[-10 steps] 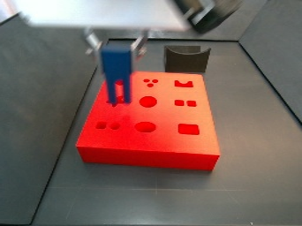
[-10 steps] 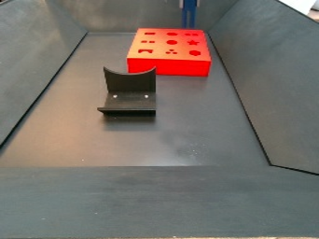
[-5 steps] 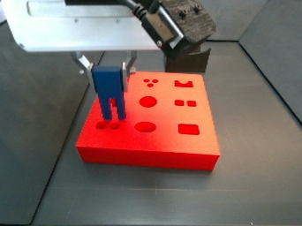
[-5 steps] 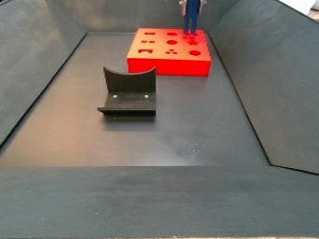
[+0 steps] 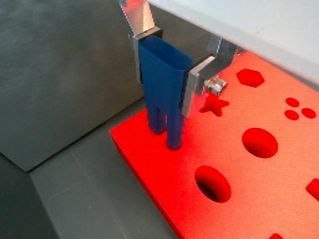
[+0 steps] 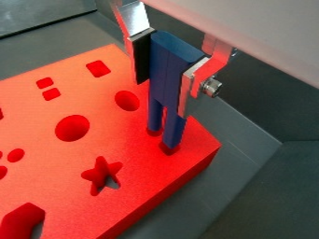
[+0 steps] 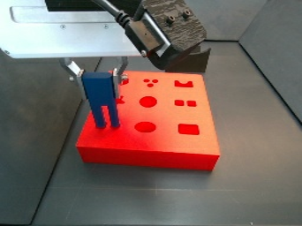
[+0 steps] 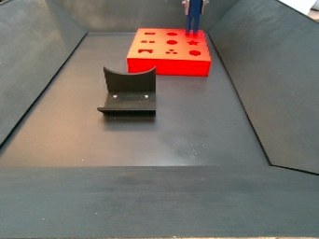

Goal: Pick up the square-circle object. Move up. Place the square-circle object on the fixture. Regrasp the square-circle object. Move to above the board. Insert the square-circle object.
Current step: Insert the square-circle object.

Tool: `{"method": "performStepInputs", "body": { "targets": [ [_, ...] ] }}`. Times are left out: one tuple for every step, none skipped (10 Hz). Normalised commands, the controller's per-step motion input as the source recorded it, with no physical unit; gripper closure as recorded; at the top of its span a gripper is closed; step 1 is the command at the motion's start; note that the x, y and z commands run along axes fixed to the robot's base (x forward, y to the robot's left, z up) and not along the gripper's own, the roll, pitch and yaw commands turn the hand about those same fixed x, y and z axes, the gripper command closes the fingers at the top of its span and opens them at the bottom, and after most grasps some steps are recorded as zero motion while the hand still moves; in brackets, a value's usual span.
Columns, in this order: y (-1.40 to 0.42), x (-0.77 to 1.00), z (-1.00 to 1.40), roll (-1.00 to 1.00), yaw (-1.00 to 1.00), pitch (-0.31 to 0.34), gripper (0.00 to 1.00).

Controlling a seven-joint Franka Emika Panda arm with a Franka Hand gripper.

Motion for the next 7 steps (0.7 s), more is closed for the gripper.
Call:
{"method": "performStepInputs", "body": {
  "targets": [
    [-0.10, 0.00, -0.24, -0.06, 0.00, -0.033, 1.00],
    [0.00, 0.15, -0.28, -0.08, -0.05, 0.000, 1.00],
    [0.06, 0.13, -0.24, -0.07, -0.11, 0.000, 1.00],
    [0.10, 0.07, -0.25, -0.04, -0.12, 0.000, 1.00],
    [0.16, 0.00, -0.23, -0.01, -0.09, 0.000, 1.00],
    [0.15, -0.05, -0.26, 0.00, -0.03, 0.000, 1.00],
    [0.04, -0.08, -0.35, -0.04, 0.00, -0.003, 1.00]
  ]
}}
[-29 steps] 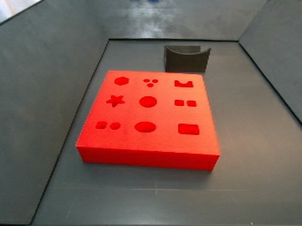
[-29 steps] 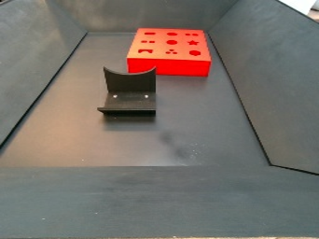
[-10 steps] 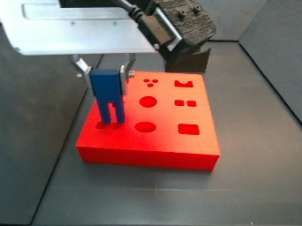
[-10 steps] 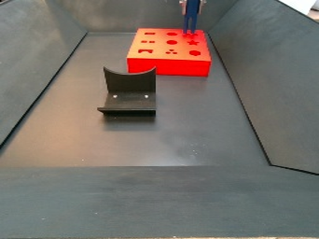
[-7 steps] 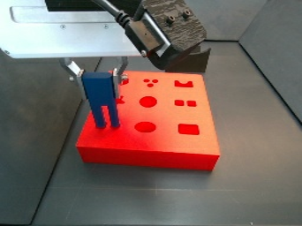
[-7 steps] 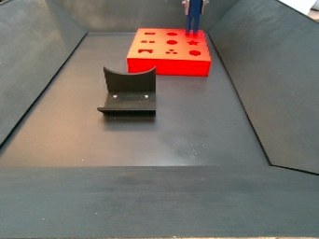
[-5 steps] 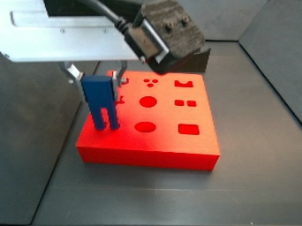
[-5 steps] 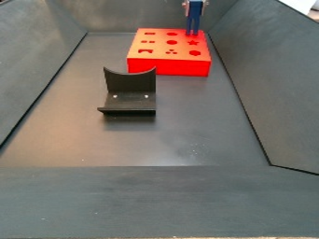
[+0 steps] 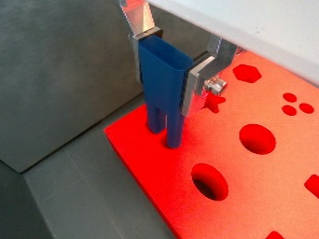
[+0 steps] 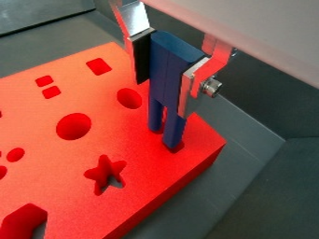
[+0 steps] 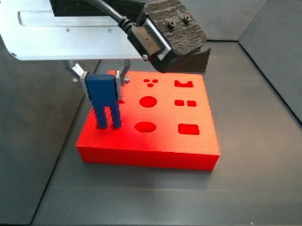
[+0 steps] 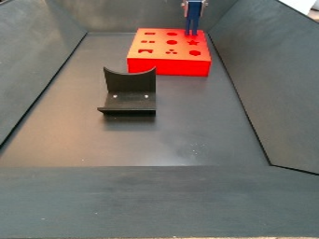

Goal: Pick up the square-circle object. Move up. Place the square-circle object on the fixture. Regrasp the square-circle object. Move to above the board. Insert the square-circle object.
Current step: Insert the square-circle object.

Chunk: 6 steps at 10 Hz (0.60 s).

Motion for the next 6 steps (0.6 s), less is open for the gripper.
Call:
{"method": "performStepInputs", "body": {
  "targets": [
    [0.01, -0.15, -0.45, -0.08, 0.00, -0.036, 1.00],
    [0.00, -0.14, -0.48, -0.11, -0.03, -0.031, 1.00],
    [-0.01, -0.03, -0.51, -0.20, -0.17, -0.063, 1.00],
    [-0.01, 0.00, -0.53, -0.22, -0.27, -0.067, 1.00],
    [0.00, 0.00, -0.56, -0.22, -0.32, -0.060, 1.00],
    [0.00, 0.05, -0.56, -0.23, -0.35, -0.051, 1.00]
  ]
}}
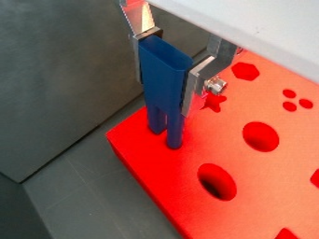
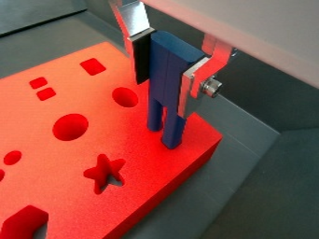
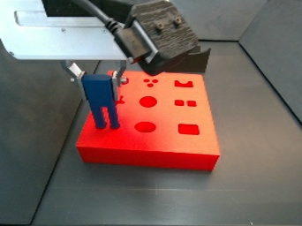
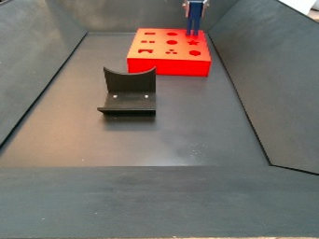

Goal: Pick up the square-circle object. Move up. Place the square-circle object on the fixture. Regrasp the square-circle object. Move to above the board. Insert the square-circle object.
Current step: Insert the square-circle object.

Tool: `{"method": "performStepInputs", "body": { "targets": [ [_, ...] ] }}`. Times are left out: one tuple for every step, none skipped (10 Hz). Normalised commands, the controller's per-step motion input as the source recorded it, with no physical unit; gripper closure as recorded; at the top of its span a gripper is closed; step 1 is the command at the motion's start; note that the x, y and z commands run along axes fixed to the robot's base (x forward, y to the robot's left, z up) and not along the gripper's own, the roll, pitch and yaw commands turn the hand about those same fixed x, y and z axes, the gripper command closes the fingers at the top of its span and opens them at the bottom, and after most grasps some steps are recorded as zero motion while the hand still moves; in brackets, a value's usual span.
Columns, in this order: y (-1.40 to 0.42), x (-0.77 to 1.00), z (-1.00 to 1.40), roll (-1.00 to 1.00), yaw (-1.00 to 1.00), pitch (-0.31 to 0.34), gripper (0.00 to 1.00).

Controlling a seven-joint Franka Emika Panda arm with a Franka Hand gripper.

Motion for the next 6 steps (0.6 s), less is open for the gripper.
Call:
{"method": "performStepInputs", "body": {
  "targets": [
    [0.00, 0.10, -0.56, -0.23, -0.34, -0.041, 1.00],
    [0.00, 0.03, -0.62, -0.20, -0.24, -0.054, 1.00],
    [0.00, 0.04, -0.73, -0.18, -0.17, -0.070, 1.00],
    [0.00, 0.08, -0.80, -0.15, -0.15, -0.036, 1.00],
    [0.00, 0.01, -0.23, -0.12, 0.00, -0.004, 1.00],
    [0.00, 0.00, 0.00, 0.00, 0.00, 0.000, 1.00]
  ]
}}
